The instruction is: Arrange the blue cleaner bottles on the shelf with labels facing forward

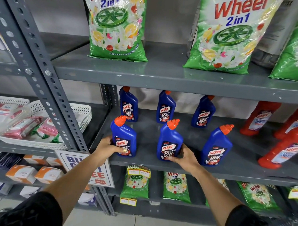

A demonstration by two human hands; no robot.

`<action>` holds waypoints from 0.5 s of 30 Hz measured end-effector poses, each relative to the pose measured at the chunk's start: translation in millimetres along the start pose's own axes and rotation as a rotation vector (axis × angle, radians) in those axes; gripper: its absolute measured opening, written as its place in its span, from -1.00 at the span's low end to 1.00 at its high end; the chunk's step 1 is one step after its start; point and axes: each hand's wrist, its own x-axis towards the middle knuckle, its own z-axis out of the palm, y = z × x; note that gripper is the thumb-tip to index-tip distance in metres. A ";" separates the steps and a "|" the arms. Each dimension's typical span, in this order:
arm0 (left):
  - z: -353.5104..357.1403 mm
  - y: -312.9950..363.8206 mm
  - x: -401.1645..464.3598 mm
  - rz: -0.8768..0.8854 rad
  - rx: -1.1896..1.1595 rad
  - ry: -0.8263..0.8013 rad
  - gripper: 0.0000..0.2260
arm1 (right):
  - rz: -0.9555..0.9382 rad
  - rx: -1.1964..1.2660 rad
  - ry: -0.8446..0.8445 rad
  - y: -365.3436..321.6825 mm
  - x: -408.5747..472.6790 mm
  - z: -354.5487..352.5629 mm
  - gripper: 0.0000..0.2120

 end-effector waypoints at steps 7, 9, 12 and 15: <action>11.3 5.2 -9.5 0.061 -0.038 0.090 -0.54 | 0.003 0.051 -0.002 4.4 -1.5 2.9 -0.35; 16.3 5.2 -15.2 0.085 -0.036 0.137 -0.52 | 0.022 0.133 -0.001 7.7 -6.4 4.9 -0.29; 21.3 2.9 -28.8 0.118 0.055 0.240 -0.44 | 0.033 0.185 -0.007 -3.7 -27.9 5.0 -0.21; 24.6 -2.1 -48.2 0.217 0.138 0.317 -0.29 | 0.008 0.234 0.010 -12.7 -52.7 3.5 -0.02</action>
